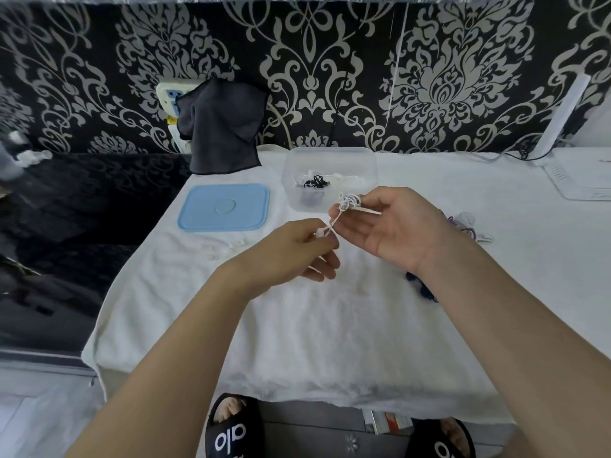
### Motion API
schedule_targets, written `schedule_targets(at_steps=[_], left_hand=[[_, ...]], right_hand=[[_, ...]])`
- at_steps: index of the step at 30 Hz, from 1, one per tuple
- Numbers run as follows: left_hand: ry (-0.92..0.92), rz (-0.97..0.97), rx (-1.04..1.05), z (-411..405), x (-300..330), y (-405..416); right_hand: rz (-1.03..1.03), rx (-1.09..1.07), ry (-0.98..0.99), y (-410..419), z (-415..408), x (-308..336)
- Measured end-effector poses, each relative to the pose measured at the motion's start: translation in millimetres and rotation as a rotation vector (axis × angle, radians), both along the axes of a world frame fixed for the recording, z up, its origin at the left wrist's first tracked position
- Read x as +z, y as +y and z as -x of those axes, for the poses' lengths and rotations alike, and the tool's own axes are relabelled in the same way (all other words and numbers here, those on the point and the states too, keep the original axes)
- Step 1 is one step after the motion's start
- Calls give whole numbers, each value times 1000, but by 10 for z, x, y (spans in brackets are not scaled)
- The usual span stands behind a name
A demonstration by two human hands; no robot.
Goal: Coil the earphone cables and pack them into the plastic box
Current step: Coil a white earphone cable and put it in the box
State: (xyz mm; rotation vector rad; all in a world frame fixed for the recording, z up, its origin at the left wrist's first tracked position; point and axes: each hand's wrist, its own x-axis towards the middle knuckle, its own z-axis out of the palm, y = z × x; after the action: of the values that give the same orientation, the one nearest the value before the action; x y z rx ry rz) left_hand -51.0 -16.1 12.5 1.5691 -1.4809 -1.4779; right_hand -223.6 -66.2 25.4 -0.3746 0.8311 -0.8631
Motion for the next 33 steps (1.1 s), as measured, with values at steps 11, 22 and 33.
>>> schedule_targets(at_steps=[11,22,33], left_hand=[[-564,71,-95,-380,-275,-7],[-579,104,-57,-548,-350,-37],[-685,177,336,-1122,-253,-111]], right_hand=[[827,323,1302,-7,-225,-367],[1224,707,1440,-22,-511,-553],[1507,612,1523,-101,-645,-706]])
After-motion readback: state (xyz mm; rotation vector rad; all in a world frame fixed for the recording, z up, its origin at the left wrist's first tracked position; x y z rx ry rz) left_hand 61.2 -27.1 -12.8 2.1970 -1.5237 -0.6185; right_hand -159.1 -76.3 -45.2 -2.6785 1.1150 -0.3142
